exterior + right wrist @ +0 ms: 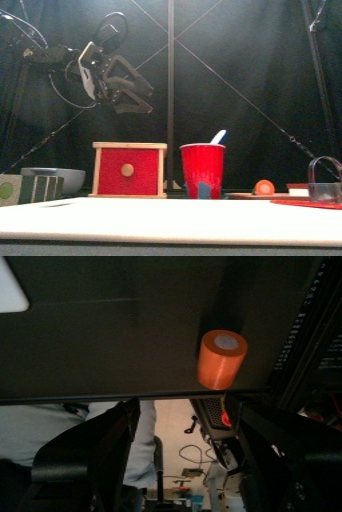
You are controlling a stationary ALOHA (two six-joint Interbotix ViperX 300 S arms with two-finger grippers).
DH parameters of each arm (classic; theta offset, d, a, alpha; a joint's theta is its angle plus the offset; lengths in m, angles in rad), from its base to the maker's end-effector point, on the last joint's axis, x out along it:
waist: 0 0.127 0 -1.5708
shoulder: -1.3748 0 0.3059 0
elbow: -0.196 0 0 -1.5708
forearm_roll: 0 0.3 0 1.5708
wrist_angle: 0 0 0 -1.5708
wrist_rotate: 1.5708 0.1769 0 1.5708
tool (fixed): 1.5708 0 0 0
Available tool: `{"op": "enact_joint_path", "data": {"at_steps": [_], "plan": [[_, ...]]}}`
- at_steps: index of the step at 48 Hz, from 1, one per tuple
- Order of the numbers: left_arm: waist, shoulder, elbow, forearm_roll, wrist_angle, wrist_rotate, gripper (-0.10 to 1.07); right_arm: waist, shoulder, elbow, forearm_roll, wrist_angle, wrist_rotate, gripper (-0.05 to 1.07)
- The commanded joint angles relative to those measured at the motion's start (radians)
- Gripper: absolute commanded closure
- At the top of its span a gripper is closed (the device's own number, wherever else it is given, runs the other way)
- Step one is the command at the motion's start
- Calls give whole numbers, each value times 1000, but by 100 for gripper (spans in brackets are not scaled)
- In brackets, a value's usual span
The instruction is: Grab carrot bottom
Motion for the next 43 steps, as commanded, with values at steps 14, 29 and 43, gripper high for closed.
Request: {"op": "enact_joint_path", "data": {"at_steps": [14, 29, 43], "plan": [[5, -3, -20, 8, -11, 2, -5, 29, 29, -11, 60, 32, 8, 5], [-2, -3, -20, 8, -9, 2, -5, 38, 103, 26, 80, -43, 0, 5], [-2, -15, -25, 6, -9, 0, -5, 38, 146, 63, 60, -135, -8, 7]]}}
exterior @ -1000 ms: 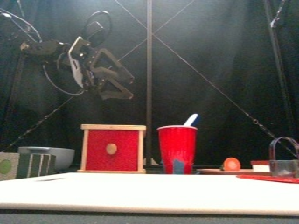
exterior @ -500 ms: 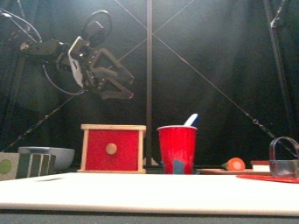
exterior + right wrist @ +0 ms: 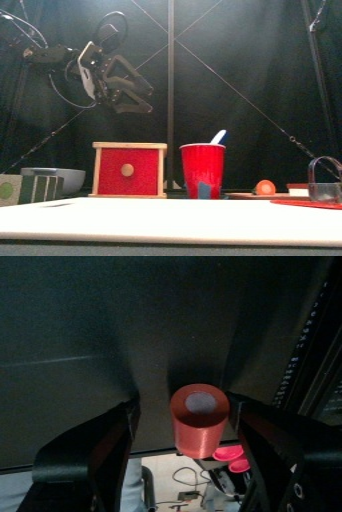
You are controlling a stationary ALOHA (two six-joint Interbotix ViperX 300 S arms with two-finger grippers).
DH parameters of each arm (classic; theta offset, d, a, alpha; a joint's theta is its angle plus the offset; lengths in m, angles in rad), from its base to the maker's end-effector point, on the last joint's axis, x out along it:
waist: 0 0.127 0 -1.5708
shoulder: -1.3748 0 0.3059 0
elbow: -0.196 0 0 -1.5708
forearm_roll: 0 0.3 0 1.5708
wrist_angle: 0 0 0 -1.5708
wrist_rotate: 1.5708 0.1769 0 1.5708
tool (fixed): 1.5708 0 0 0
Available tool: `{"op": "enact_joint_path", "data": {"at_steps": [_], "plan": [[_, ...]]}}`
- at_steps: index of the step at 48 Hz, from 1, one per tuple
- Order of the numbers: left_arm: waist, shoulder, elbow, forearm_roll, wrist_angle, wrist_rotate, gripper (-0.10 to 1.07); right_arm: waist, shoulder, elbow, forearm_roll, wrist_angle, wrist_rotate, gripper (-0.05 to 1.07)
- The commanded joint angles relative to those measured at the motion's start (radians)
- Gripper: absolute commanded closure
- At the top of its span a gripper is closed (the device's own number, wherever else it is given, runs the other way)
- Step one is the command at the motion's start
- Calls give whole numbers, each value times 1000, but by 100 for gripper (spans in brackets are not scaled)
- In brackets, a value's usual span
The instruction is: Grab carrot bottom
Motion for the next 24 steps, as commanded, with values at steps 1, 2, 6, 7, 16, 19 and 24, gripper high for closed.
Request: {"op": "enact_joint_path", "data": {"at_steps": [1, 2, 6, 7, 16, 19, 24], "plan": [[-2, -14, -23, 0, -8, -2, -5, 3, -12, -3, 0, -14, -2, 9], [-2, -14, -23, 0, -8, -2, -5, 3, -14, -3, 0, -12, -3, 9], [-2, -15, -25, 0, -8, -2, -5, 5, -14, -5, 6, -12, -5, 15], [-2, -14, -25, -2, -8, -2, -5, 8, -12, -5, 5, -12, -5, 16], [-3, -15, -25, -2, -8, -2, -5, 8, -20, -9, -2, -12, -8, 27], [-2, -15, -25, -3, -8, -2, -5, 3, -23, -12, -9, -9, -9, 28], [-2, -14, -25, -2, -8, 0, -5, -18, -46, -18, -67, 3, -11, 28]]}}
